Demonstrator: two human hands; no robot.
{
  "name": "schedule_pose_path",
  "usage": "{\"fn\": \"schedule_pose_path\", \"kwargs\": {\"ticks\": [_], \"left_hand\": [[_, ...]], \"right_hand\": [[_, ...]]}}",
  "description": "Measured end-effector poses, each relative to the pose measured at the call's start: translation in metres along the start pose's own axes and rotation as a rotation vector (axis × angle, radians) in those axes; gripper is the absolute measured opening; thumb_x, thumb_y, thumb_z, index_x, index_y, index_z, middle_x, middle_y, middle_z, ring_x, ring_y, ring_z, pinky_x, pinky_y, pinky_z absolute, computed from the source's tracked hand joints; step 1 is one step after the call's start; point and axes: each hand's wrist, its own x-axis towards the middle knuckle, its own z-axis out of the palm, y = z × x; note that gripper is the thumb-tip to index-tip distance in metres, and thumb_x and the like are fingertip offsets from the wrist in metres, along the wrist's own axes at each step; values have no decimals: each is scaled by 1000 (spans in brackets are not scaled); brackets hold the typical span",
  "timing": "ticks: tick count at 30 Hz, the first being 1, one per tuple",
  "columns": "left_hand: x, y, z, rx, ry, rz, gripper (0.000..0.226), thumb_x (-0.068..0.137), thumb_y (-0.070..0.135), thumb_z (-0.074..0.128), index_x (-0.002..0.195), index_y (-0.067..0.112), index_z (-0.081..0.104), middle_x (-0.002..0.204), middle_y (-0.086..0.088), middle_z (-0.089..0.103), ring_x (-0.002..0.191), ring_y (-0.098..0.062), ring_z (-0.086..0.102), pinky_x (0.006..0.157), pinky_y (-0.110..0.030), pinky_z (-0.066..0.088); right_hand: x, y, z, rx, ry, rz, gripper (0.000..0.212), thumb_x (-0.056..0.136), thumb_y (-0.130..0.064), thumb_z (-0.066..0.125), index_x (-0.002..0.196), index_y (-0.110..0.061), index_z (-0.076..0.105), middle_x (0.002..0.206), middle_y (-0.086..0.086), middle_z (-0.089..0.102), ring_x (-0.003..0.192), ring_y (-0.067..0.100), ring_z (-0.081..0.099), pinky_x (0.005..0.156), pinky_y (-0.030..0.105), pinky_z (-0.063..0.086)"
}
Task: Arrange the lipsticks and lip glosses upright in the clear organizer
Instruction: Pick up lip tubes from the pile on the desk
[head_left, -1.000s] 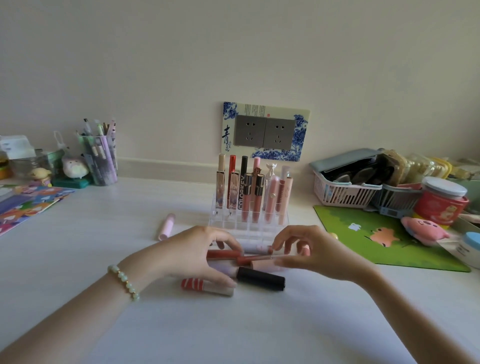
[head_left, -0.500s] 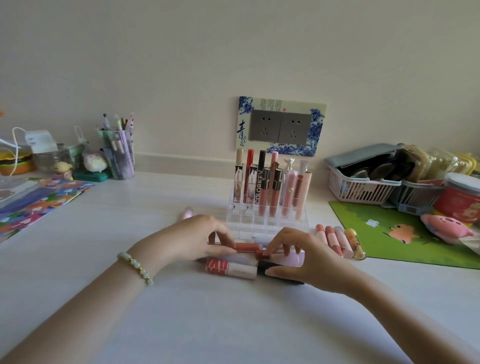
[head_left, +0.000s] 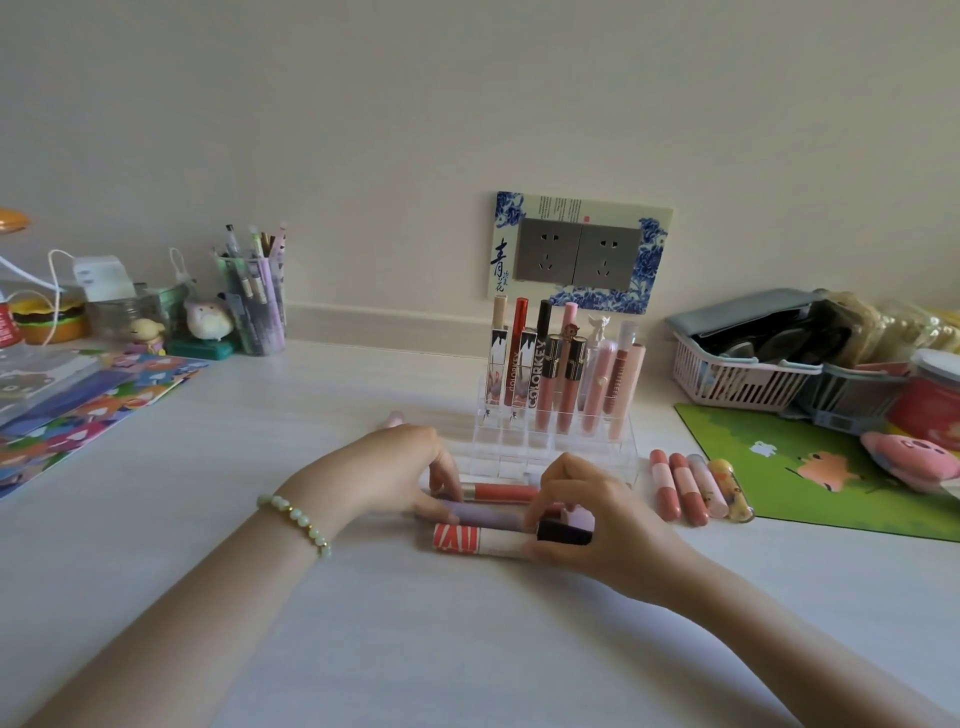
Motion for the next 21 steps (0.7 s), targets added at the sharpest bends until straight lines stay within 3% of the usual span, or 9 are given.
{"fn": "schedule_pose_path", "kwargs": {"ticks": [7,9,11,15,21], "left_hand": [[-5,1,-15,-94,51,13,11,79,34,73,87,27,73,84,14,68,83,-12,60,74,-30,48],[-8,2,-25,-196,145,32,11,79,34,74,87,27,72,81,13,68,71,-8,59,68,-25,48],[-9,2,-33,-442,276,36,13,77,30,76,89,28,70,78,12,67,63,-5,54,62,-25,49],[4,2,-35,-834,548,110,23,76,19,76,97,21,66,84,8,73,79,-6,68,75,-18,50],[38,10,-30,-1097,704,121,16,81,9,72,94,17,68,87,1,74,83,-13,70,81,-30,56]], "right_hand": [[-1,2,5,-43,29,-11,23,70,-54,69,82,-34,65,89,-23,46,83,2,49,76,21,43],[-1,3,6,-48,38,-11,24,69,-56,67,82,-36,63,88,-23,46,81,2,49,75,21,42],[0,5,8,-49,44,-7,26,68,-59,65,83,-38,62,88,-23,45,82,2,48,76,22,43],[3,8,10,-48,49,2,31,68,-63,62,86,-39,63,92,-24,47,87,2,50,80,24,45],[13,3,-3,-33,67,6,15,76,-54,61,85,-44,57,94,-21,52,89,2,52,78,17,45]]}}
